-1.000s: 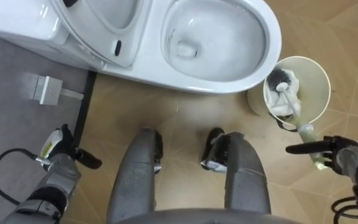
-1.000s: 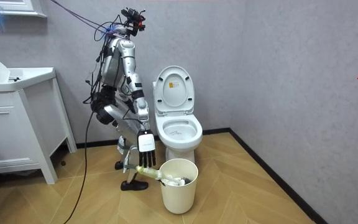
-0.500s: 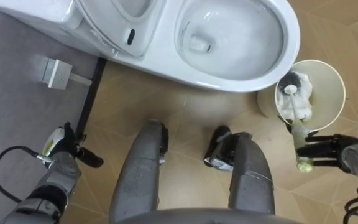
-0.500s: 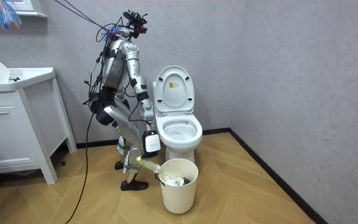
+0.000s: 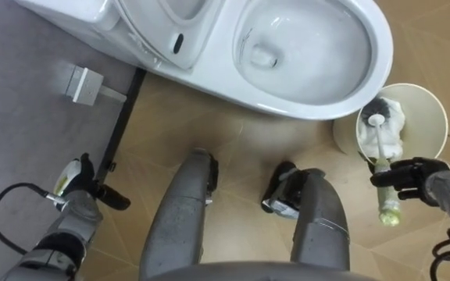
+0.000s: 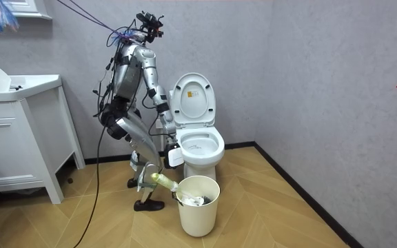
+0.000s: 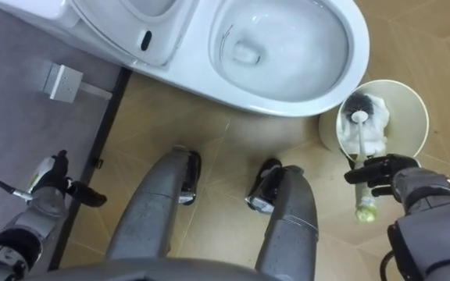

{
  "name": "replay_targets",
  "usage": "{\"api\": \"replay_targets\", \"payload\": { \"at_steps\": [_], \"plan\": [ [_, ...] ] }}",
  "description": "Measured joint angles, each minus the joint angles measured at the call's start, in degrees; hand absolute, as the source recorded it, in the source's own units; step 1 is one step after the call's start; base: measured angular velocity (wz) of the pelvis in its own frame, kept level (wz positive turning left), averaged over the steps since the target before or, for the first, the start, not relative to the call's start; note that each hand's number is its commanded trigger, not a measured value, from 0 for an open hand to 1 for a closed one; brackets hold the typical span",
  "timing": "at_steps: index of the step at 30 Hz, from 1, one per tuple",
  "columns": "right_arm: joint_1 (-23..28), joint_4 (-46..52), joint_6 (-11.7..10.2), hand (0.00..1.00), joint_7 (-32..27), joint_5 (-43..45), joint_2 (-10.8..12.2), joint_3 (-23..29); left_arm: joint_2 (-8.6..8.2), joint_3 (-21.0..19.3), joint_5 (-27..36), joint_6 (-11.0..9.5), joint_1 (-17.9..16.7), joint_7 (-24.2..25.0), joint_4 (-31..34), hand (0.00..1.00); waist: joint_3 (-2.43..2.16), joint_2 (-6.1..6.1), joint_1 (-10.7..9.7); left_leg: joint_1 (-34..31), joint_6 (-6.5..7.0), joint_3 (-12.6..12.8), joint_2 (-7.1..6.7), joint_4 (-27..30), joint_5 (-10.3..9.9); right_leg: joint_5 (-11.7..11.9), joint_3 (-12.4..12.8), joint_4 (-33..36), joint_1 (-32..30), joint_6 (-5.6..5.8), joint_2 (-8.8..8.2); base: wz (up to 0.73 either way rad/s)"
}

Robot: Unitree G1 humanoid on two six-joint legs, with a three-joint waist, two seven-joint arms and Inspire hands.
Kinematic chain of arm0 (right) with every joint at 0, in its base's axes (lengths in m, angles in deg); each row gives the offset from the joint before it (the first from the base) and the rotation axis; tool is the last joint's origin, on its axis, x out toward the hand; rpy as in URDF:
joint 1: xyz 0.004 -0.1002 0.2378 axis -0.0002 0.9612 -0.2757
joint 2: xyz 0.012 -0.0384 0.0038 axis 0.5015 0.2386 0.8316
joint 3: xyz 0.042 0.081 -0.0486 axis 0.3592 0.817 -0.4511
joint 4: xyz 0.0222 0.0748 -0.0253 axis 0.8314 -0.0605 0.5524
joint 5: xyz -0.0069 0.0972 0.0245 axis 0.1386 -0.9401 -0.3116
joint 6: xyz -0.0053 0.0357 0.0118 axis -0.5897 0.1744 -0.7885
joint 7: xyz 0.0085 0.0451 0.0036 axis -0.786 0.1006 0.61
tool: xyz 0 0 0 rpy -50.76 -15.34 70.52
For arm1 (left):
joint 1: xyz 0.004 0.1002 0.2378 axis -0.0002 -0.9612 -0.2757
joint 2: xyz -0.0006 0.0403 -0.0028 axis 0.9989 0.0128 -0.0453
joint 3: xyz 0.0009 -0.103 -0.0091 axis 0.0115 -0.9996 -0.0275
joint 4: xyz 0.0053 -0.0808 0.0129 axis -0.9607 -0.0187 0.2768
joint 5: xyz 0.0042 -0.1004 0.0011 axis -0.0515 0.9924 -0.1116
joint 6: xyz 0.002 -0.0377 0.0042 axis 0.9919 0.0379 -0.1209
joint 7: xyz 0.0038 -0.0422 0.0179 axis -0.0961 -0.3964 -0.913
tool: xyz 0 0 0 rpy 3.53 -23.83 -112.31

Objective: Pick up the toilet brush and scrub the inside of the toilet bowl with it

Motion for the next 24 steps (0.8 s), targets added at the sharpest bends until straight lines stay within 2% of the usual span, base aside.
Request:
{"api": "replay_targets", "payload": {
  "at_steps": [1,2,3,4,14,24],
  "plan": [
    [0.2,0.0,0.0,1.0,0.0,0.1,0.0,0.1,0.0,0.0,0.0,0.0,0.0,0.0,0.1,0.0,0.0,0.01,-0.2,0.0,-0.01,-0.1,-0.03,0.0,0.0,0.0,-0.1,0.0,0.1,-0.02,-0.02,0.03],
    [0.4,0.0,-0.1,0.93,0.0,0.2,0.0,0.1,0.0,0.0,0.0,0.0,0.0,0.0,0.1,0.0,0.0,0.01,-0.3,0.1,-0.02,-0.2,-0.05,0.0,0.0,0.0,-0.2,0.0,0.3,-0.02,-0.03,0.04],
    [0.4,0.0,-0.1,0.68,0.0,0.3,-0.1,0.1,0.0,0.0,0.0,0.0,0.0,0.0,0.1,0.0,0.0,0.01,-0.5,0.1,-0.02,-0.2,-0.07,0.0,0.0,0.0,-0.2,0.0,0.3,-0.02,-0.04,0.0],
    [0.4,0.0,-0.2,0.0,0.0,0.5,-0.1,0.1,0.0,0.0,0.0,0.0,0.0,0.0,0.1,0.0,0.0,0.01,-0.7,0.1,-0.02,-0.2,-0.1,0.0,0.0,0.0,-0.2,0.0,0.3,-0.02,-0.06,0.0],
    [0.6,0.0,-0.6,0.0,-1.3,0.3,-0.2,2.2,0.03,0.7,0.1,-0.4,-0.1,-0.2,0.5,0.0,-0.01,0.01,-2.4,0.1,-0.01,-0.3,-0.1,0.0,0.0,0.0,-0.4,-0.1,0.4,-0.02,-0.18,0.0],
    [-0.2,0.0,-0.6,0.0,-4.6,0.1,-0.2,3.7,0.03,1.8,0.0,-0.3,-0.9,-1.7,0.5,0.0,-0.02,-0.26,-3.0,0.9,-0.01,0.6,-0.08,-0.5,0.0,0.0,0.4,0.0,0.4,-0.02,-0.12,-0.03]
  ]
}}
